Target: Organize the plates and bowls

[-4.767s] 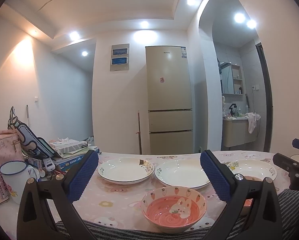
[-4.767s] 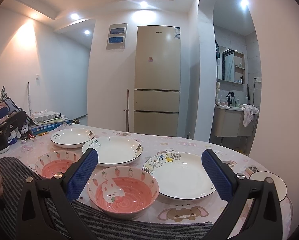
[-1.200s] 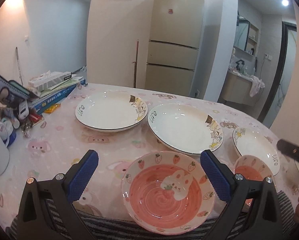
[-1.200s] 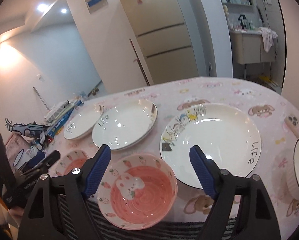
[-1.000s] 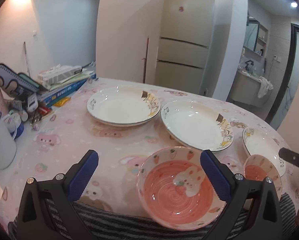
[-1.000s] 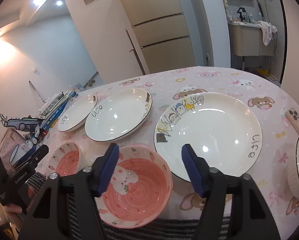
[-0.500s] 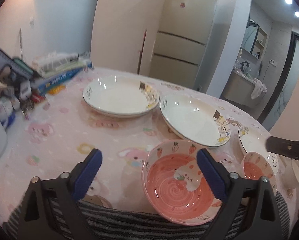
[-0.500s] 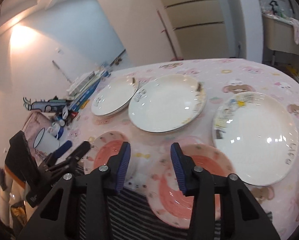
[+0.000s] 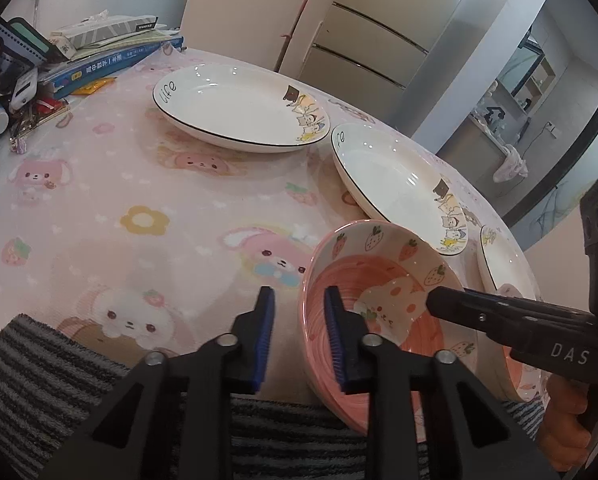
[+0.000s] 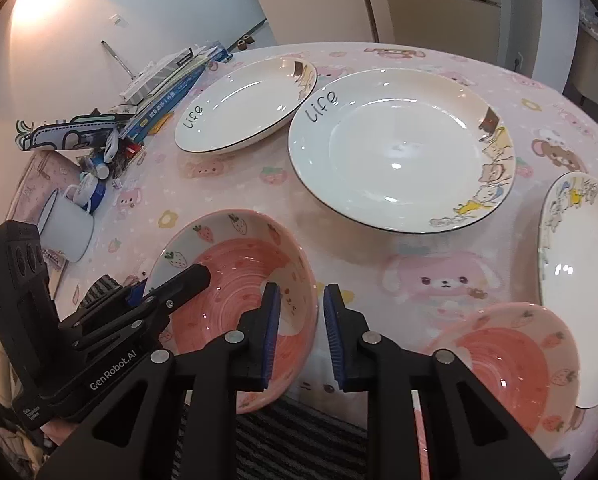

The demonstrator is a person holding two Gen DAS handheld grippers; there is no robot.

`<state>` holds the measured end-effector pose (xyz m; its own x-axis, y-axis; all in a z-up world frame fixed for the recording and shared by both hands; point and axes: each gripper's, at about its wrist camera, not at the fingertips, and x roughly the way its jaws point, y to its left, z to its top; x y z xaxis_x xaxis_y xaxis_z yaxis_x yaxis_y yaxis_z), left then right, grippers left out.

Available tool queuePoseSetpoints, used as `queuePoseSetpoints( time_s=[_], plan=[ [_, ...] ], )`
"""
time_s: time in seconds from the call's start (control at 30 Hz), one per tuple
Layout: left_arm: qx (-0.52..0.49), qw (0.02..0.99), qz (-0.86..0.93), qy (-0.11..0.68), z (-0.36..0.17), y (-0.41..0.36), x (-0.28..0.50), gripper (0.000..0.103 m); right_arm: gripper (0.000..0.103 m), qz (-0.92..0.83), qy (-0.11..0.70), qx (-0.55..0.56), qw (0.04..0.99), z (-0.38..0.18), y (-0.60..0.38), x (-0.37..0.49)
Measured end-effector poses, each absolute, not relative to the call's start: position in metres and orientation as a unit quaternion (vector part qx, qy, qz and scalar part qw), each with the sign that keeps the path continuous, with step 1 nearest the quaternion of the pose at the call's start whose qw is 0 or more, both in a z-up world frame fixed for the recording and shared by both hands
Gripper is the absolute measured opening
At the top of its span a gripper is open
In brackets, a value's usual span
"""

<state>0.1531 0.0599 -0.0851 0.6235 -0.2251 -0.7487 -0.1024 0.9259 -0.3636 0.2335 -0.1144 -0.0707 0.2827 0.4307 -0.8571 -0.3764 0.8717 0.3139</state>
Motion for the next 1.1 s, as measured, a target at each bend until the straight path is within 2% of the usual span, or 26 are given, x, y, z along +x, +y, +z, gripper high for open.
queuePoseSetpoints(
  time_s=[0.3, 0.33, 0.6, 0.77, 1.1],
  plan=[
    [-0.176, 0.871, -0.04, 0.456, -0.093, 0.052, 0.159, 0.014, 0.013, 0.226, 0.527, -0.048, 0.818, -0.079, -0.101, 0.233],
    [-0.174, 0.873, -0.04, 0.453, -0.092, 0.052, 0.159, 0.013, 0.008, 0.231, 0.527, -0.045, 0.817, -0.078, -0.101, 0.233],
    [-0.147, 0.899, -0.022, 0.411, -0.073, 0.047, 0.145, 0.012, 0.006, 0.234, 0.524, -0.015, 0.819, -0.069, -0.109, 0.228],
    [-0.144, 0.908, -0.029, 0.393, -0.057, 0.041, 0.135, 0.01, 0.007, 0.226, 0.491, -0.027, 0.841, -0.048, -0.111, 0.217],
    [-0.106, 0.94, -0.056, 0.32, 0.017, 0.006, 0.105, 0.01, 0.007, 0.228, 0.414, 0.0, 0.881, 0.019, -0.148, 0.179]
  ],
)
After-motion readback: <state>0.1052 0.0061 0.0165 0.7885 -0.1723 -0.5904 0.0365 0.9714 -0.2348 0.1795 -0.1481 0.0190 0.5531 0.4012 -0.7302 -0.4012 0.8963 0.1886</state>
